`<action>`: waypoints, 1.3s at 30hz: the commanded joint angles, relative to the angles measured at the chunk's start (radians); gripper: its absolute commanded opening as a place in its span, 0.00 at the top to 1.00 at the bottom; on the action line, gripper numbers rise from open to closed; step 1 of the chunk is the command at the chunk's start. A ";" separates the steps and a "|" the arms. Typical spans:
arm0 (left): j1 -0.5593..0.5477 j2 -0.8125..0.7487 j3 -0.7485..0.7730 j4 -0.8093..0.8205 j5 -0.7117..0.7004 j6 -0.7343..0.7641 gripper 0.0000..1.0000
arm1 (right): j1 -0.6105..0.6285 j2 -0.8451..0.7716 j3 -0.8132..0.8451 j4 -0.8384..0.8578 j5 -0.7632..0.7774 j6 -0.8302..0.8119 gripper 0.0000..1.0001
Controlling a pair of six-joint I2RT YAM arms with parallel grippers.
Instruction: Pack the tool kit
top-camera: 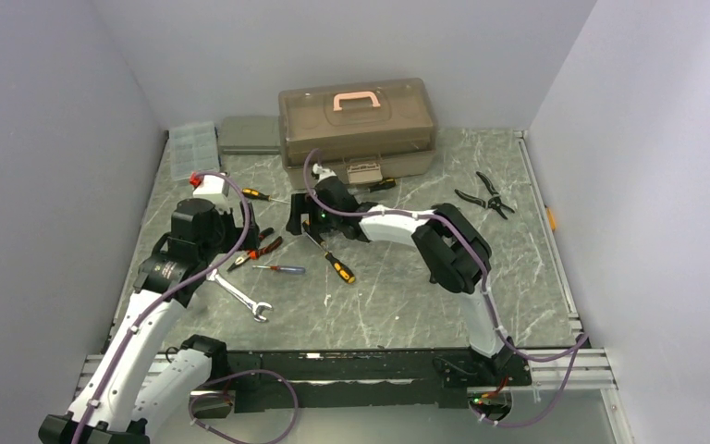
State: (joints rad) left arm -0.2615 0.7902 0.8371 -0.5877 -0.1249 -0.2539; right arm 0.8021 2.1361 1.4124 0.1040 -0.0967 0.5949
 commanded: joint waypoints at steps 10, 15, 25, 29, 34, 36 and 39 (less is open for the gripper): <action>0.007 0.012 0.046 0.025 0.032 -0.013 0.01 | -0.113 0.049 -0.032 0.087 0.289 0.064 0.00; 0.007 -0.001 0.034 0.026 0.027 -0.005 0.01 | -0.202 -0.050 -0.212 0.211 0.330 0.096 0.00; 0.015 0.089 0.042 0.106 0.066 -0.059 0.01 | -0.375 -0.244 -0.462 0.281 0.329 0.069 0.00; 0.040 0.198 0.120 0.136 0.076 -0.093 0.01 | -0.406 -0.361 -0.538 0.306 0.264 0.021 0.00; 0.102 0.337 0.181 0.265 0.228 -0.167 0.01 | -0.452 -0.504 -0.547 0.226 0.197 0.010 0.00; 0.116 0.380 0.178 0.350 0.269 -0.217 0.01 | -0.480 -0.538 -0.544 0.212 0.158 0.034 0.00; 0.120 0.457 0.215 0.435 0.281 -0.258 0.01 | -0.525 -0.573 -0.550 0.229 0.104 0.087 0.00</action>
State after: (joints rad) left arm -0.1501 1.1774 0.9878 -0.3309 0.0689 -0.4191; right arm 0.3305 1.6218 0.8558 0.3222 0.0906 0.6331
